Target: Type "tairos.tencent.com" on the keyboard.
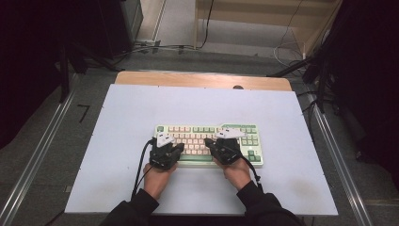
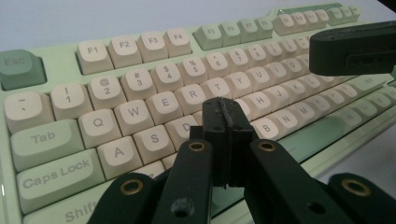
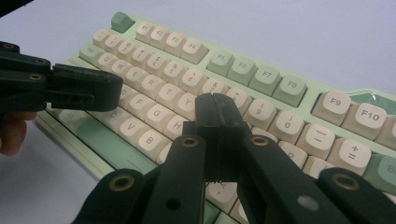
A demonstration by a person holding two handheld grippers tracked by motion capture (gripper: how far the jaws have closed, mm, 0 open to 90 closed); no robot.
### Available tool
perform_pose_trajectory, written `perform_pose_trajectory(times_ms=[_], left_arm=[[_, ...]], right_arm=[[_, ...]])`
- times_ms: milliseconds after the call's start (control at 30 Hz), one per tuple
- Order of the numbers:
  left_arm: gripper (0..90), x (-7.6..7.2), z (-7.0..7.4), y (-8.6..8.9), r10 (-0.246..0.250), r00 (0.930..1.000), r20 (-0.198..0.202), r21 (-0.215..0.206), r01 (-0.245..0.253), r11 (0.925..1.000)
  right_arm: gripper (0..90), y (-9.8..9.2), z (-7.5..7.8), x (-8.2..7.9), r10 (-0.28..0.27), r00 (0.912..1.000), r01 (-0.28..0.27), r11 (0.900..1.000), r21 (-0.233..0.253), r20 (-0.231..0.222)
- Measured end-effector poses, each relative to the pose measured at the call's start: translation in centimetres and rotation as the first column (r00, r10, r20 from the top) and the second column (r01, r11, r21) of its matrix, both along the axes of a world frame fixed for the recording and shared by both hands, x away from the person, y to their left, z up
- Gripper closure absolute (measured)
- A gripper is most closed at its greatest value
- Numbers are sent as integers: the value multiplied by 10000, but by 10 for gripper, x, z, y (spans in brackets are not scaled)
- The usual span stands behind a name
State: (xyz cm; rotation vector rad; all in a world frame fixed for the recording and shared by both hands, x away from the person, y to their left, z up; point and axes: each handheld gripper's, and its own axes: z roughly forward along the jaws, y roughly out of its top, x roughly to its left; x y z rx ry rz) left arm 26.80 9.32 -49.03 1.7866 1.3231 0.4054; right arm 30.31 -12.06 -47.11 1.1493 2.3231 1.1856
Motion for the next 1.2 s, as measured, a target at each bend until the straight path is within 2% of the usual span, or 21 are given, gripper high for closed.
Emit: perform_pose_trajectory(times_ms=[300,367,533,700,1033,1200], left_arm=[[900,-2,-3,-3,-89,9999,-123,184,92,9998],[900,-2,-5,-4,-112,9998,-188,368,118,9993],[900,-3,-4,-4,-79,9999,-71,218,81,9997],[900,-1,2,1,163,9997,165,19,-163,9999],[900,4,4,11,507,9983,278,-36,-506,9987],[900,9,1,13,633,9976,277,64,-635,9980]], right_arm=[[874,0,0,0,4,10000,-4,10000,6,0],[874,0,0,0,18,10000,-18,10000,-8,-2],[875,1,0,-1,33,10000,-33,10000,-24,-34],[874,0,0,0,19,10000,-19,10000,0,6],[874,0,0,-1,18,10000,-18,10000,-3,5],[874,0,0,-1,17,10000,-17,10000,-11,-8]])
